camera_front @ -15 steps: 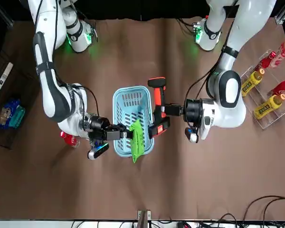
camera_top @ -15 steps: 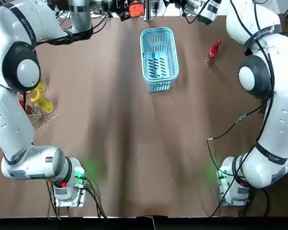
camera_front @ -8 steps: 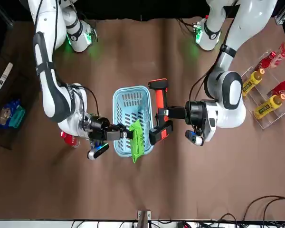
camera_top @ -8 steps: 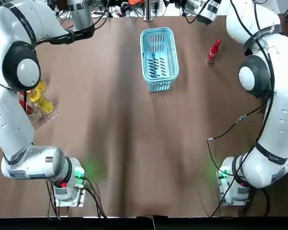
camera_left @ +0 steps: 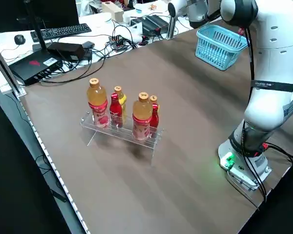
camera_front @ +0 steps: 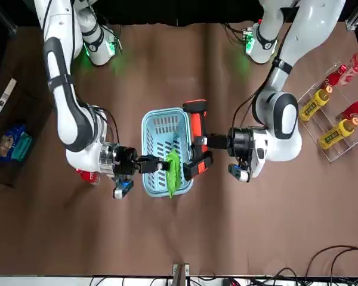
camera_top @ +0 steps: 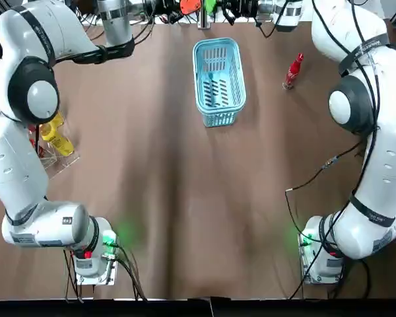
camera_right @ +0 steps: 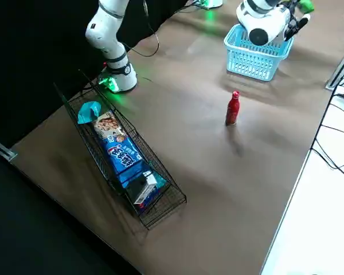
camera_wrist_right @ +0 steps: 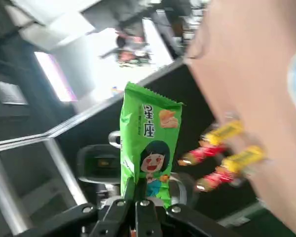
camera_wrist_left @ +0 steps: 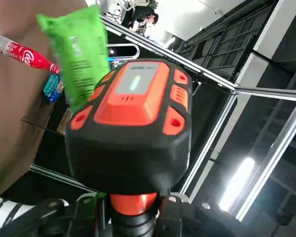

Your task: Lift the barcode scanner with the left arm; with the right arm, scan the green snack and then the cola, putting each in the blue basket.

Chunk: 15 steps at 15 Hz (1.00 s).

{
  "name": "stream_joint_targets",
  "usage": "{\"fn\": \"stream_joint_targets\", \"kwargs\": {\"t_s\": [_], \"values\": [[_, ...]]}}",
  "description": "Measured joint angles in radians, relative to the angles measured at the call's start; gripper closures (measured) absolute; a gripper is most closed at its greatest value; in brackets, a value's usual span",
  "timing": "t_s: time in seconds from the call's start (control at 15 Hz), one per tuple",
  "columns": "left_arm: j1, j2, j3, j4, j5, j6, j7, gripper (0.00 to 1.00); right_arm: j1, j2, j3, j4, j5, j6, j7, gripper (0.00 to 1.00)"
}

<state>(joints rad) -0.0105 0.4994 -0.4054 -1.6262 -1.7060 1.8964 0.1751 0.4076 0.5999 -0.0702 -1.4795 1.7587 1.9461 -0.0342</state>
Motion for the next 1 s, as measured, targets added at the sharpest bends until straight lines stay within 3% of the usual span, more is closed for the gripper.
{"fn": "stream_joint_targets", "kwargs": {"t_s": [0.27, 0.67, 1.0], "values": [[0.002, 0.008, 0.003, 0.002, 0.036, 0.001, 0.005, 0.63, -0.009, -0.009, -0.008, 0.047, -0.253, 0.0, 0.166, 0.97], [0.036, -0.014, 0.004, 0.013, 0.345, 0.001, -0.117, 0.63, 0.017, -0.014, -0.001, 0.048, -0.543, -0.006, 0.185, 0.97], [0.065, -0.074, 0.004, 0.018, 0.617, 0.001, -0.196, 0.63, 0.047, -0.007, 0.0, 0.019, -0.66, -0.006, 0.174, 0.97]]}}
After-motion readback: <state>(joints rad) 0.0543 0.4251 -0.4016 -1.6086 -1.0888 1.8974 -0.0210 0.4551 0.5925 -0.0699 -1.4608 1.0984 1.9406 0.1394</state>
